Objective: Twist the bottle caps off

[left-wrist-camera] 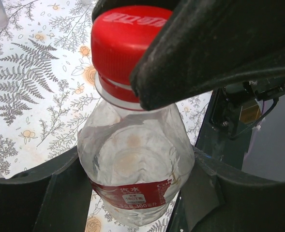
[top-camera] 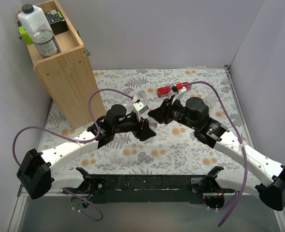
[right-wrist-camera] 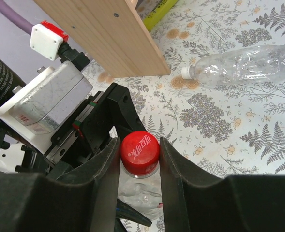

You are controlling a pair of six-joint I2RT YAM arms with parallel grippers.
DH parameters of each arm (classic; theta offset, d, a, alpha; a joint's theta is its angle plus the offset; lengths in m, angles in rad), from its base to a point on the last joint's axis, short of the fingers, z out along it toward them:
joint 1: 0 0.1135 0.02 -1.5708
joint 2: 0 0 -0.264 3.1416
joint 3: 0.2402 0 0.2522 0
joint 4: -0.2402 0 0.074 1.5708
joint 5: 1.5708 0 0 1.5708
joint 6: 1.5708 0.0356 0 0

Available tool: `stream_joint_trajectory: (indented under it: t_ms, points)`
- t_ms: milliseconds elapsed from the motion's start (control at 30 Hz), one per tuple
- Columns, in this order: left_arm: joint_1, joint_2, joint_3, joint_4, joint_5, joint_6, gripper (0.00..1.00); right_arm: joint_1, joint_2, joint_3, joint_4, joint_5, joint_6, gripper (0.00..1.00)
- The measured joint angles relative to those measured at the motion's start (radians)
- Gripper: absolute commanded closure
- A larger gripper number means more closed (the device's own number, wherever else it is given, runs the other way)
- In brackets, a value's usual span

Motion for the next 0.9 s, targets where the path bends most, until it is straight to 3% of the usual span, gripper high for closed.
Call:
stream_joint_trajectory:
  t_ms: [233, 567, 800, 900]
  points:
    - [0.011, -0.019, -0.003, 0.044, 0.137, -0.003, 0.82, -0.016, -0.048, 0.000, 0.011, -0.125, -0.097, 0.99]
    - [0.039, -0.026, -0.036, 0.225, 0.599, -0.053, 0.82, -0.092, -0.083, -0.013, 0.143, -0.628, -0.150, 0.99]
    - [0.027, -0.026, -0.036, 0.244, 0.717, -0.051, 0.82, -0.110, -0.071, -0.013, 0.198, -0.814, -0.154, 0.99]
    - [0.026, -0.026, -0.036, 0.231, 0.711, -0.042, 0.82, -0.117, -0.071, -0.013, 0.189, -0.821, -0.165, 0.78]
